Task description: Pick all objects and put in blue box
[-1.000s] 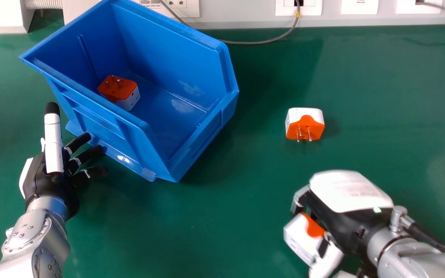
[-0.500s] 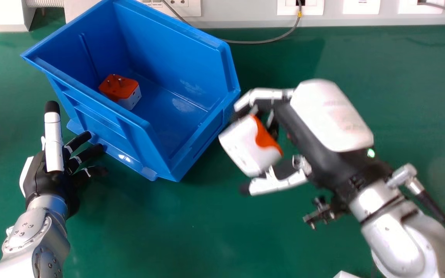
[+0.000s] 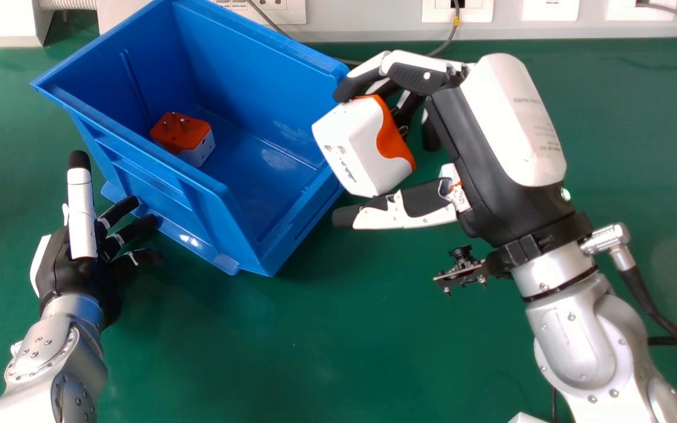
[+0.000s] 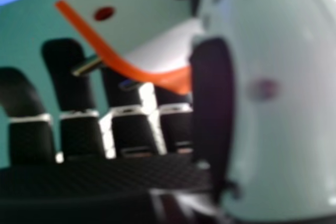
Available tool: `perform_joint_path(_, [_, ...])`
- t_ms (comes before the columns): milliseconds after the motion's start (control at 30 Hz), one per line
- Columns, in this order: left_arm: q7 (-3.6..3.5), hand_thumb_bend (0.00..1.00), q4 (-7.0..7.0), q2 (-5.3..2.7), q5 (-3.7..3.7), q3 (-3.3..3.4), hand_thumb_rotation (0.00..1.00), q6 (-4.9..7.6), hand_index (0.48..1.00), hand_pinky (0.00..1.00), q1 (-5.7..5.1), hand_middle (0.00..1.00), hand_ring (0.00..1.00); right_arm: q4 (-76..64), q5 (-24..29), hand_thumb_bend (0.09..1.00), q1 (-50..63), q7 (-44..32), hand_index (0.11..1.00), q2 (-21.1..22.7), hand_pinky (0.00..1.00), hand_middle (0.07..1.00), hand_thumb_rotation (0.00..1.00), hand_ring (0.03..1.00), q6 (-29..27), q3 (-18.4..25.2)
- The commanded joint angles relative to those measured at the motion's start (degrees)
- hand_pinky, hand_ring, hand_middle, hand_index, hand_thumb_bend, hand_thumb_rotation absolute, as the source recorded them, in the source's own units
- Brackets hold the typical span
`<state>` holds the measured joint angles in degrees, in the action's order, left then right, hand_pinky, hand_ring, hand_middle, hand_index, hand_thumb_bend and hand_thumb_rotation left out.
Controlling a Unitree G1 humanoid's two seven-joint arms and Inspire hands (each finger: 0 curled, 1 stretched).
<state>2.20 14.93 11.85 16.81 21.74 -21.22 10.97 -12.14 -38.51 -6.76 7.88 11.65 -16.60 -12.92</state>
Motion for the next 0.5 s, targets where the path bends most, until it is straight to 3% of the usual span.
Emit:
perform_joint_path(0, [0.44,0.86,0.69,-0.45,-0.34,-0.31,0.93,-1.84,0.885,0.64,-0.98,0.83,0.73,0.59,0.24,0.507,-2.37,3.24,0.495,-0.42,0.26,0.483,0.0,0.38,-2.71,0.64])
perform_joint_path(167, [0.04,0.86,2.27,-0.17,-0.51,-0.27,0.93,-0.93,0.886,0.65,-0.53,0.83,0.73,5.11,-4.31,0.504,-5.59,9.73,0.497,-1.57,0.28,0.495,0.0,0.398,-4.65,-0.67])
perform_joint_path(467, [0.22,0.86,2.05,-0.36,-0.54,-0.37,0.93,-0.87,0.888,0.65,-0.56,0.83,0.73,21.14,-14.48,0.516,-17.59,22.55,0.494,-5.15,0.18,0.404,0.03,0.27,-3.03,-6.01])
